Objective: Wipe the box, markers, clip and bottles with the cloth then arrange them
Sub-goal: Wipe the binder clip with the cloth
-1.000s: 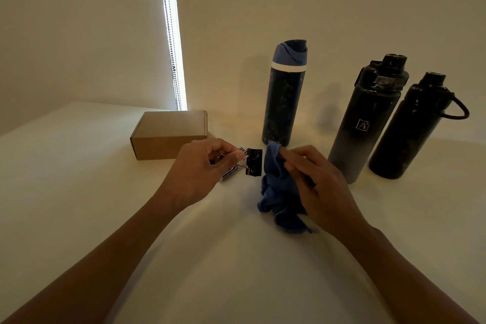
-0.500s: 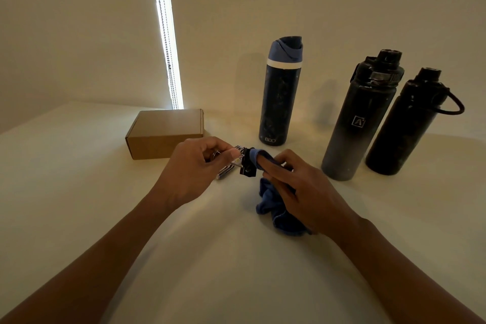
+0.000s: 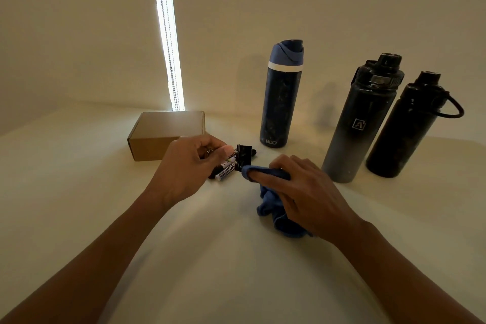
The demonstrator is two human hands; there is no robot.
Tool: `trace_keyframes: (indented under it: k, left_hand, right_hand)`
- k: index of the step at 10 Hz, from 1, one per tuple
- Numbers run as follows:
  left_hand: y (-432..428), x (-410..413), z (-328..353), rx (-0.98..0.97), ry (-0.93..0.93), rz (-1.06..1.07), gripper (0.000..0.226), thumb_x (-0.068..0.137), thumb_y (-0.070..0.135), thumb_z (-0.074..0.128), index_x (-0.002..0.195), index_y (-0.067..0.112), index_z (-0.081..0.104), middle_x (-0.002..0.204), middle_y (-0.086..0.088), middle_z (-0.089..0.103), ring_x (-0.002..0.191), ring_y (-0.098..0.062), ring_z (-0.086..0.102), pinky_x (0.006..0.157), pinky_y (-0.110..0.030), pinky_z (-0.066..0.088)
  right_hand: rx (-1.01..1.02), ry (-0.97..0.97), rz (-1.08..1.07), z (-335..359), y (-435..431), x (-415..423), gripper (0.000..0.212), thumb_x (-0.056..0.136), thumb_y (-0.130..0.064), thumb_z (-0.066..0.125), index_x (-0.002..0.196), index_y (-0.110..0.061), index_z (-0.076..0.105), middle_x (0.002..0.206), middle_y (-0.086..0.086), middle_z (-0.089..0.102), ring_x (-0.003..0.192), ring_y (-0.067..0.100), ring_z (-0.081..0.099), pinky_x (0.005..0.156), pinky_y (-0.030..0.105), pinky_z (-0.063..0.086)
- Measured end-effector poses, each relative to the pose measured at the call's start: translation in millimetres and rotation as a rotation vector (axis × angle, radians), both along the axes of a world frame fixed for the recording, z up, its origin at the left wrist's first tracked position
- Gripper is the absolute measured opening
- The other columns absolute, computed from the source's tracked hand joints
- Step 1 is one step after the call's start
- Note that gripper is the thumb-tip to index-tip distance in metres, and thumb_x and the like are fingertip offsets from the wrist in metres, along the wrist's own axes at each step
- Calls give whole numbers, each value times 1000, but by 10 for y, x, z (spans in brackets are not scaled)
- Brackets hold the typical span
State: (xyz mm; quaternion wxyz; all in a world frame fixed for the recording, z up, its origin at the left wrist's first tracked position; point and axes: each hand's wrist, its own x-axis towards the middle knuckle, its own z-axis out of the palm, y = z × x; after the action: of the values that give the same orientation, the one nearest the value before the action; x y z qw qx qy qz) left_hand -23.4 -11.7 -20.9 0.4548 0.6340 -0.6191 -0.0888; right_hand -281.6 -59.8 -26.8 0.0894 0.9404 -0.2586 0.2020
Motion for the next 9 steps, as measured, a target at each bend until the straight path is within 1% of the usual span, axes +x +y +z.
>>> trace_keyframes:
  k: [1,2,3,4,5,6,7,8,9]
  left_hand:
    - [8,-28,-3,22,-9,-43,23,95,51,68,101,32,79,83,17,76,75,-3,71,68,-21,55]
    - [-1,-89,-16,25,-33,-47,25,95,50,68,104,30,79,81,17,74,72,-1,68,65,-17,52]
    - [1,-68,-13,18,-40,-20,21,96,47,68,99,29,79,69,22,67,62,5,61,56,-8,42]
    - [10,-63,-8,23,-45,-24,20,97,43,69,99,26,79,60,29,60,58,8,57,53,-6,39]
    - [29,-141,0,30,-62,-77,20,98,38,68,106,23,78,58,32,59,55,8,56,51,-6,39]
    - [29,-167,-8,24,-63,-84,23,98,40,68,109,22,78,60,26,61,57,7,56,52,-7,40]
    - [24,-134,1,30,-58,-49,25,97,43,67,108,23,78,65,23,62,59,8,57,51,-6,39]
    - [41,-137,11,41,-58,-77,22,97,41,68,105,24,78,58,30,59,53,7,54,49,-6,38]
    - [56,-162,6,30,-75,-117,22,96,44,67,105,27,77,63,21,64,52,0,52,49,-12,40]
  right_hand:
    - [-2,-71,-80,12,-25,5,50,94,-14,52,140,-33,54,114,-4,52,100,19,49,79,41,47]
    - [-7,-95,-131,11,-38,0,46,96,-17,51,139,-34,54,114,-3,51,100,20,48,79,43,48]
    - [-1,-36,-58,14,7,9,45,98,-20,48,139,-37,54,115,-7,49,102,16,47,82,36,45]
    - [-14,-29,-58,6,-1,17,40,100,-26,45,136,-39,54,115,-8,49,102,15,47,82,34,44]
    - [-4,-143,-68,-86,-126,-11,43,103,-48,28,133,-27,51,109,7,57,91,23,57,76,43,54]
    - [-19,-141,-54,-106,-150,13,43,102,-46,31,126,-16,51,98,8,62,86,17,58,69,34,57]
    - [-53,-62,-80,1,14,30,36,99,-24,47,134,-32,55,113,-5,52,101,12,46,81,32,45]
    - [-14,-38,-54,37,44,29,37,100,-27,44,134,-39,54,117,-6,49,104,17,47,84,37,43]
    - [19,-114,-75,-48,-125,17,35,102,-44,35,131,-30,48,109,7,55,91,25,56,75,46,53]
